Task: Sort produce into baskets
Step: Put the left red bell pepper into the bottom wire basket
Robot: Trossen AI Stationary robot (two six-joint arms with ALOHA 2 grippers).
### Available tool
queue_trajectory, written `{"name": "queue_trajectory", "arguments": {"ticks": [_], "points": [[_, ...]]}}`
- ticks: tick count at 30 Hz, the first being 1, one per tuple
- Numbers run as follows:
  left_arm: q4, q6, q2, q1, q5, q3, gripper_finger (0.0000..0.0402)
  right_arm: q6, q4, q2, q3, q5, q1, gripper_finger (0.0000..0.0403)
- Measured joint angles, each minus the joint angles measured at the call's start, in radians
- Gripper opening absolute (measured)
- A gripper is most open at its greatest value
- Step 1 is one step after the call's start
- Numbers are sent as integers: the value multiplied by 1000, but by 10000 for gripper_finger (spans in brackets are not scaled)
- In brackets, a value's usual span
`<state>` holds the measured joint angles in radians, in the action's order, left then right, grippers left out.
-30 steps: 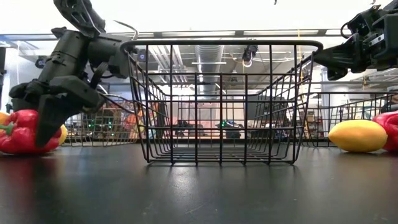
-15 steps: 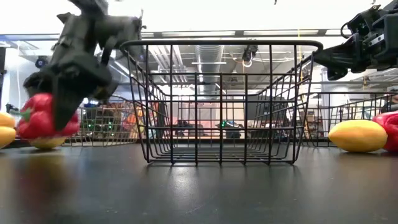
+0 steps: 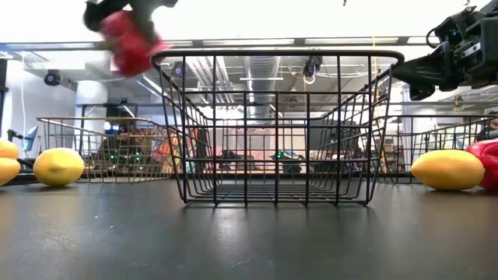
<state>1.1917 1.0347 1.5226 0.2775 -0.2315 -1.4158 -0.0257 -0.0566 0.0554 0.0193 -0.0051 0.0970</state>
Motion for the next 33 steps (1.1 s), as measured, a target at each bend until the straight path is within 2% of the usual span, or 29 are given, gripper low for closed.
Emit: {"name": "queue_trajectory", "arguments": {"ticks": [5, 11, 18, 24, 33], "points": [[-123, -205, 44, -9, -167, -155, 310, 0, 0, 0, 0, 0, 0, 9], [-242, -424, 174, -30, -206, -310, 310, 0, 0, 0, 0, 0, 0, 9], [-189, -505, 350, -70, -163, -418, 310, 0, 0, 0, 0, 0, 0, 9], [-192, -503, 453, -123, -52, -402, 310, 0, 0, 0, 0, 0, 0, 9], [-208, -520, 563, -144, -3, -406, 310, 0, 0, 0, 0, 0, 0, 9]]}}
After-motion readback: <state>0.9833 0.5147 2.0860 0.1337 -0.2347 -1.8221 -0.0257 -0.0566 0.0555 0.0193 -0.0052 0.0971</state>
